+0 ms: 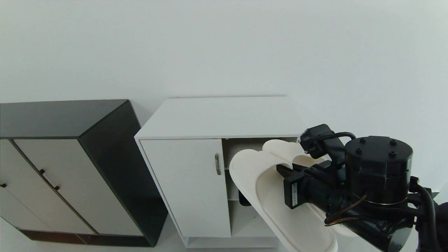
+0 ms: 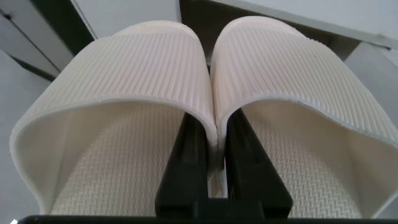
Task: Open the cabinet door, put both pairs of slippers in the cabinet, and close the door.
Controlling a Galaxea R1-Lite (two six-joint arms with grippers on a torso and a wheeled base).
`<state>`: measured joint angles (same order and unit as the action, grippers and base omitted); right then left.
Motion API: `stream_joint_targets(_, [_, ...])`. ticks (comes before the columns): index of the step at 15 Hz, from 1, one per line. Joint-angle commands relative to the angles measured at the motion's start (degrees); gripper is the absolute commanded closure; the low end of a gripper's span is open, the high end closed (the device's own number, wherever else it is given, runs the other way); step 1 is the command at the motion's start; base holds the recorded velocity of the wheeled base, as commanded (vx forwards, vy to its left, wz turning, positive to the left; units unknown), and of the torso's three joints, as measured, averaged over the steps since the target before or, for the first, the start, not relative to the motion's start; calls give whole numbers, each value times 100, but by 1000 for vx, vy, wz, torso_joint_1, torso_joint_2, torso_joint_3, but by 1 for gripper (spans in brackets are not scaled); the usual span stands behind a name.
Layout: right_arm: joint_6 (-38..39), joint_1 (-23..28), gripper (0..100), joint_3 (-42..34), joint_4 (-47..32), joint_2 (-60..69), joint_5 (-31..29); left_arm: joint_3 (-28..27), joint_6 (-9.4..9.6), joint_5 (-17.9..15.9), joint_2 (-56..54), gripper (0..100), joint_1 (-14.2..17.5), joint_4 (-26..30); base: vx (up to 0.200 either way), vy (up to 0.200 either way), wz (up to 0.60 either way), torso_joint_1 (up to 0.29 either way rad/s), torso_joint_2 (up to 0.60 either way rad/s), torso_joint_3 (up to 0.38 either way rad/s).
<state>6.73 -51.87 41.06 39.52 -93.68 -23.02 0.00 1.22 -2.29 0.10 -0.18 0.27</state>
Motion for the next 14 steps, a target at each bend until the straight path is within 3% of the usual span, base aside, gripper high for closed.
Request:
stream_joint_targets(1, [-5,-7,100,-63,187,-115,-10,0,1,1,-1,100,1,0,0,0,0,0,0,0])
stream_joint_targets(14, [-75,2,100,-142,275,-282,-19,0,1,9,-1,100,1,0,0,0,0,-5,12,7])
